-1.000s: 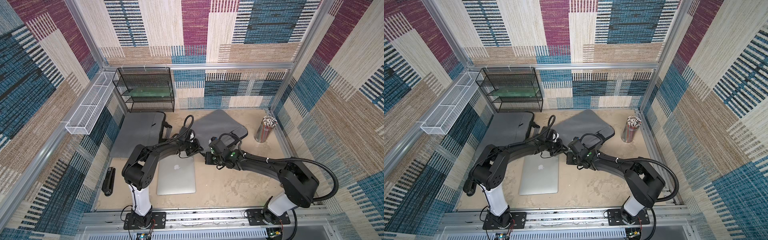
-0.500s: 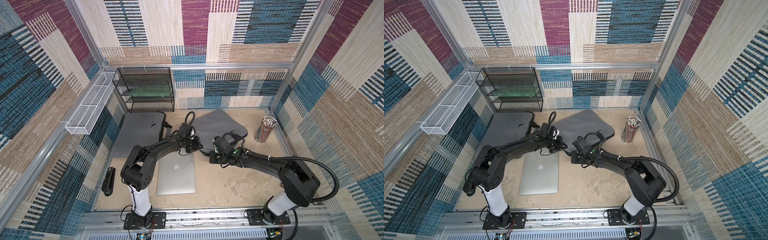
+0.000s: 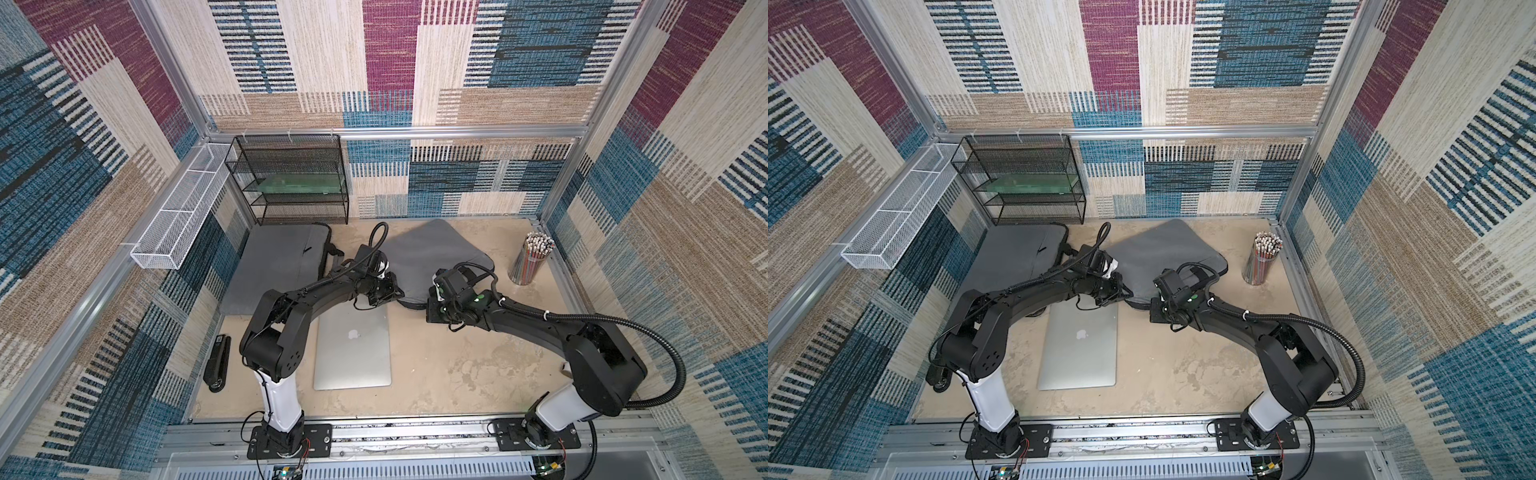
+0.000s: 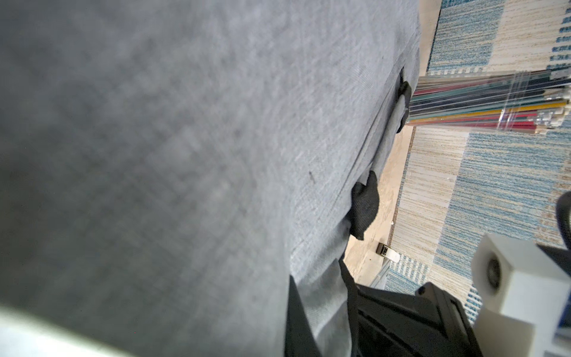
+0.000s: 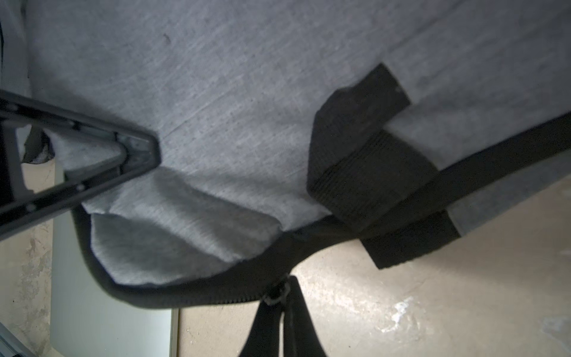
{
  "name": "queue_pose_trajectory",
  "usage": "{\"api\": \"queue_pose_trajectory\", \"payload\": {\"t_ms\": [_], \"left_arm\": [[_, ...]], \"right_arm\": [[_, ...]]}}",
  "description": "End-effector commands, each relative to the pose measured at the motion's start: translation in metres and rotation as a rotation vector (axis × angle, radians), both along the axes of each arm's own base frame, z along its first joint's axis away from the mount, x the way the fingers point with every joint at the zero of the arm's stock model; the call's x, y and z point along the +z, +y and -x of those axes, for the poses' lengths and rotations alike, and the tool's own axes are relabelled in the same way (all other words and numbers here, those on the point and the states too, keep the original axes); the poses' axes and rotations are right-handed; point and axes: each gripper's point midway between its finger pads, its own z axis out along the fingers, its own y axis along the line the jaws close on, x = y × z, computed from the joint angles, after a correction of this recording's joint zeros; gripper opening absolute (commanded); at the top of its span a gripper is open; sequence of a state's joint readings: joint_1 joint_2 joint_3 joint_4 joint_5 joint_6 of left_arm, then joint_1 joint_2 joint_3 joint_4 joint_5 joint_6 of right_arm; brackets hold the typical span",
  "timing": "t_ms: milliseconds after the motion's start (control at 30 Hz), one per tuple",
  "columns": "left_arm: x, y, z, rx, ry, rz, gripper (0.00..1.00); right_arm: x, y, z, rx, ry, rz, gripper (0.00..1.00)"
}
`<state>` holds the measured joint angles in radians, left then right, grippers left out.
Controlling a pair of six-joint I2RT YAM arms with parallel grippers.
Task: Open the zippered laptop bag and take out the laptop
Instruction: Unzip the zipper on the zippered laptop bag.
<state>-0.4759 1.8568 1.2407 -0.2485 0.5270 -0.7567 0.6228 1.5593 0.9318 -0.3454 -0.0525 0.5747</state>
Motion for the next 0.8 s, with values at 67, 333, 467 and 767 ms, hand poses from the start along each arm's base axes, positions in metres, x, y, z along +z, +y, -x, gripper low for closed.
{"api": "queue_pose_trajectory", "payload": {"t_ms": [67, 333, 467, 767], "left_arm": [[0.000, 0.017, -0.004, 0.000, -0.027, -0.046, 0.00], [0.000, 0.028, -0.004, 0.014, -0.023, -0.045, 0.00], [-0.003, 0.032, -0.004, 0.024, -0.017, -0.048, 0.00], [-0.006, 0.041, -0.007, 0.043, -0.012, -0.052, 0.00]], "right_arm": [[-0.020, -0.045, -0.001, -0.111, 0.046, 0.129, 0.00], [-0.024, -0.064, -0.007, -0.162, 0.051, 0.155, 0.00], [-0.022, -0.067, -0.008, -0.172, 0.050, 0.176, 0.00], [-0.019, -0.083, -0.005, -0.215, 0.063, 0.251, 0.00]]}}
